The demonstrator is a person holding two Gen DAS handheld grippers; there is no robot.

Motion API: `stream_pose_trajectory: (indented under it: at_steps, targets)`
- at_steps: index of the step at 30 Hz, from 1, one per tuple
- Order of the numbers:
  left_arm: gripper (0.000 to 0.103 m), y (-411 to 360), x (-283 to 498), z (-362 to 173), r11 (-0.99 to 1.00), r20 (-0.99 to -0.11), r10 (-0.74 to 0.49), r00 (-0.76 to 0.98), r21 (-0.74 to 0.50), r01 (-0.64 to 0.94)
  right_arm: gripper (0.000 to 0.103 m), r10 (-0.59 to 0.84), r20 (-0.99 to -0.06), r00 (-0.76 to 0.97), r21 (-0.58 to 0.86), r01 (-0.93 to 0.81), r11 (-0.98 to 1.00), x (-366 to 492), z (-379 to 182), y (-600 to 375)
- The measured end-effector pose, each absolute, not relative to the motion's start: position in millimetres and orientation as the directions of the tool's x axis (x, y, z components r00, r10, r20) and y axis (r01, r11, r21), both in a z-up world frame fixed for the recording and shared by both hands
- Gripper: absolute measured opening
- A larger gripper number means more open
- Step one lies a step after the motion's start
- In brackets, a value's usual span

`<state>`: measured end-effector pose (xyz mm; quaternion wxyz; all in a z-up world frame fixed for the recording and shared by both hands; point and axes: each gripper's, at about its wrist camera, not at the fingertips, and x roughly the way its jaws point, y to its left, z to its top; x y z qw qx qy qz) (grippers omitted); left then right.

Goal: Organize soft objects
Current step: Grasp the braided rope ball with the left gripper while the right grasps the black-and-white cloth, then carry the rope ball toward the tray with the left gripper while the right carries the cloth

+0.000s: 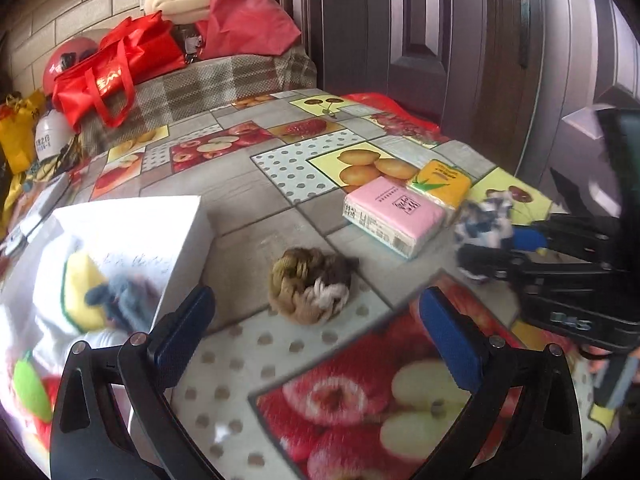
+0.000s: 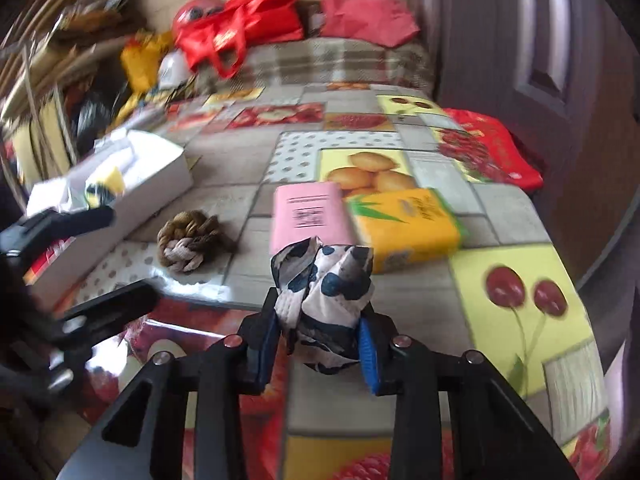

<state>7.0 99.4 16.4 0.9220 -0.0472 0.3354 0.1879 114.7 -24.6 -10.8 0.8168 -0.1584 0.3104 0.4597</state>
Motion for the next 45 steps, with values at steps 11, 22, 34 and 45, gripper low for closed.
stream_pose_trajectory:
  at_steps: [11, 22, 34, 45]
  targets:
    - [0.065, 114, 54, -4, 0.914, -0.737, 0.332, 0.589, 0.098, -0.393, 0.035, 0.685, -0.645, 0.34, 0.175, -0.806, 0.565, 138, -10, -35]
    - [0.035, 90, 17, 11, 0.963, -0.656, 0.223, 0.721, 0.033, -0.268, 0.035, 0.697, -0.623, 0.356, 0.19, -0.795, 0.576, 140, -9, -41]
    - [0.035, 70, -94, 43, 0.95, -0.409, 0.303, 0.861, 0.064, -0.304, 0.035, 0.746, -0.432, 0.506, 0.009, -0.825, 0.565, 87, 16, -48]
    - [0.035, 99, -143, 45, 0.904, -0.358, 0.399, 0.844, 0.001, -0.427, 0.035, 0.805, -0.379, 0.457, -0.022, -0.874, 0.485, 46, 21, -23]
